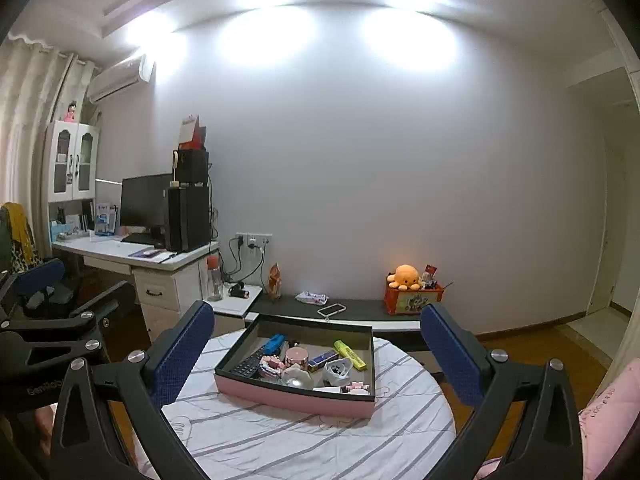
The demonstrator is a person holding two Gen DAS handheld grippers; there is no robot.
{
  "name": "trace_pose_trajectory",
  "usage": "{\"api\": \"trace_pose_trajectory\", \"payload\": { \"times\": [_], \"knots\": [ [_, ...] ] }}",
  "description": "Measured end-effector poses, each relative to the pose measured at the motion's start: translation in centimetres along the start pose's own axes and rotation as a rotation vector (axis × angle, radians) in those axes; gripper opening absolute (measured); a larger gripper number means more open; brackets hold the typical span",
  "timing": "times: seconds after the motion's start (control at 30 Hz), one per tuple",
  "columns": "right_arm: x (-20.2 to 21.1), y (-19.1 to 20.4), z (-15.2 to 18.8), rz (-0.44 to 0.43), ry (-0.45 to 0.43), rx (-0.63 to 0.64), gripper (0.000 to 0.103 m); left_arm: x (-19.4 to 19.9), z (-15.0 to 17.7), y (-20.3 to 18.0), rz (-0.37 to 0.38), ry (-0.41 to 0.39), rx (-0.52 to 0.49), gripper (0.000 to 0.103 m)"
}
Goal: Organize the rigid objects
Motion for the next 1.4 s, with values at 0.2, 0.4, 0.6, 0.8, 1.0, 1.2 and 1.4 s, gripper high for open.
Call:
{"api": "trace_pose_trajectory", "payload": {
  "times": [0.2,0.4,0.6,0.8,1.0,1.2,1.4],
  "knots": [
    [2.7,0.5,-0.3,0.033,-0.04,0.013,0.103,2.1,-0.5,0.0,-0.025,-0.014,-0.014,0.103],
    [4.2,0.4,-0.5,0.038,-0.049,0.01,0.103,3.4,-0.4,0.1,-0.008,0.002,-0.004,0.103],
    [5.7,0.3,-0.6,0.057,-0.068,0.012,0.103,4.3,-0.6,-0.2,0.004,-0.018,-0.008,0.103],
    [6.7,0.3,-0.7,0.072,-0.085,0.014,0.103,4.9,-0.7,-0.6,0.01,-0.046,-0.013,0.103],
    [7.0,0.2,-0.7,0.077,-0.093,0.016,0.103,5.5,-0.8,-0.7,0.007,-0.072,-0.015,0.103],
    [7.3,0.2,-0.9,0.088,-0.102,0.026,0.103,5.7,-0.9,-0.8,0.013,-0.078,-0.015,0.103],
    [7.3,0.3,-1.0,0.092,-0.098,0.03,0.103,5.6,-0.8,-1.0,0.012,-0.074,-0.015,0.103]
  ]
}}
Point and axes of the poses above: each gripper's, at about its wrist camera, not at the fingertips, and x roughly against the way its jaws point, y to its left, z to its underside, the point moved 1 cm from there along -x, roughly the way its jaws point, and after that the axes turned 1 degree about -z, right-handed, at the moved point
